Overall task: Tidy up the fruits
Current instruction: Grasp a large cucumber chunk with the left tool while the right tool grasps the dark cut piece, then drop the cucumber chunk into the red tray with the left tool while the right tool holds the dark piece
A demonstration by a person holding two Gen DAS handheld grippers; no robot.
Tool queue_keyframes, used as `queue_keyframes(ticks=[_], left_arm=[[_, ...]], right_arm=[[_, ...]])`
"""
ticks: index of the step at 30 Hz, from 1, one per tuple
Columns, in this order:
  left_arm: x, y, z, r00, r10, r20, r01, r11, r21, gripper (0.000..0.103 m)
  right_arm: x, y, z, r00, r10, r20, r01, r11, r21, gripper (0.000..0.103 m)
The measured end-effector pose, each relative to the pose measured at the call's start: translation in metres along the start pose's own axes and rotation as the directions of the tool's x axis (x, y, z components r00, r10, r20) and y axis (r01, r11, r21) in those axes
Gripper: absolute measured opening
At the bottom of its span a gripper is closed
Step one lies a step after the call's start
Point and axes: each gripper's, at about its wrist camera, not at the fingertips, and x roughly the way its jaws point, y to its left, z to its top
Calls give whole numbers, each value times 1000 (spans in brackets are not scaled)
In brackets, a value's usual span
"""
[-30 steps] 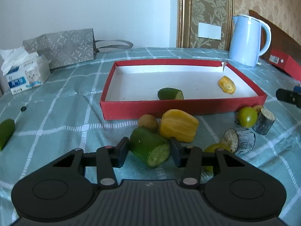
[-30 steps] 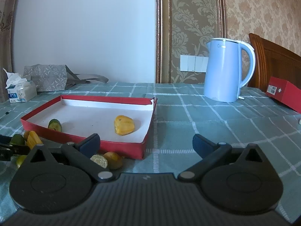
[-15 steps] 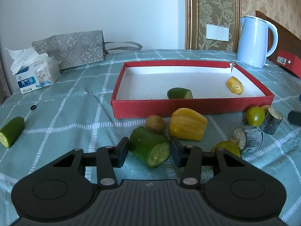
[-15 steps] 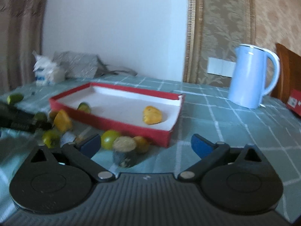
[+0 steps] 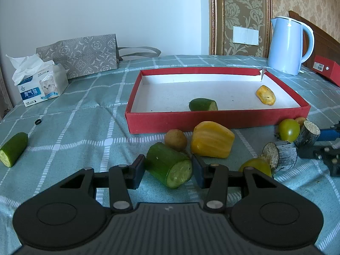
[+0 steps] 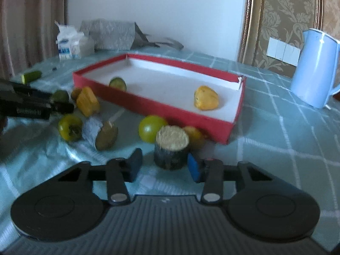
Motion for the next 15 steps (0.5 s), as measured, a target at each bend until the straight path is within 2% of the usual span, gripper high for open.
queue_keyframes(ticks=[2, 5, 11, 15], left_arm=[[0, 0, 0, 1000, 0, 0, 0, 1000, 0, 47], [0, 0, 0, 1000, 0, 0, 0, 1000, 0, 47], [1, 1, 0, 1000, -1, 1, 1, 1000, -2, 46], [1, 1, 0, 1000, -2, 3, 2, 1000, -4, 46]], right_arm=[[3, 1, 1, 1000, -2, -3, 2, 1000, -1, 40], [5, 2, 2, 1000, -19, 0, 19, 1000, -1, 32], [6, -6, 2, 999, -38, -4, 38, 998, 48, 31], [7, -2, 3, 998, -56, -5, 56, 998, 27, 31]])
